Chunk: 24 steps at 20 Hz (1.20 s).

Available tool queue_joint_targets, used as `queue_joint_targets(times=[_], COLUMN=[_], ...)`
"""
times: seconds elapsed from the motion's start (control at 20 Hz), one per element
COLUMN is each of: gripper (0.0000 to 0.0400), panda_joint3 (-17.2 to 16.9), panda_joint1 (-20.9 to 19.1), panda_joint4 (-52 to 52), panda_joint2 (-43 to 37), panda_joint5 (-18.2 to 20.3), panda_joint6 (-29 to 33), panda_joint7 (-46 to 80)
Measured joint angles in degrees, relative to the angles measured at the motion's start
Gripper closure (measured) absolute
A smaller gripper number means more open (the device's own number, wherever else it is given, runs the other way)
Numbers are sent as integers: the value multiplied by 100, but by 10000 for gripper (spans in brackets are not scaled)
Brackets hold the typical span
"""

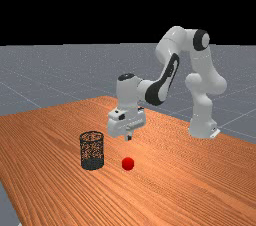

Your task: Put the ball into the container

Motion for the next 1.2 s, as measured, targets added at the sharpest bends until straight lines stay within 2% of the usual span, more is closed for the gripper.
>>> queue_joint_targets(times=[0.05,0.1,0.15,0.2,0.3,0.5,0.9,1.2], gripper=[398,242,147,89,33,4,0,0], panda_joint3=[0,0,6,7,6,2,-41,-9], panda_joint1=[0,0,-6,-7,-7,-2,40,11], panda_joint4=[-37,-58,-195,-198,-205,-135,-50,93], panda_joint2=[-24,-11,-43,-15,51,295,1076,1358], panda_joint5=[0,0,-4,-5,-5,-2,-51,-14], panda_joint6=[-5,67,319,352,426,536,1221,1264], panda_joint7=[0,0,-36,-44,-38,-10,45,5])
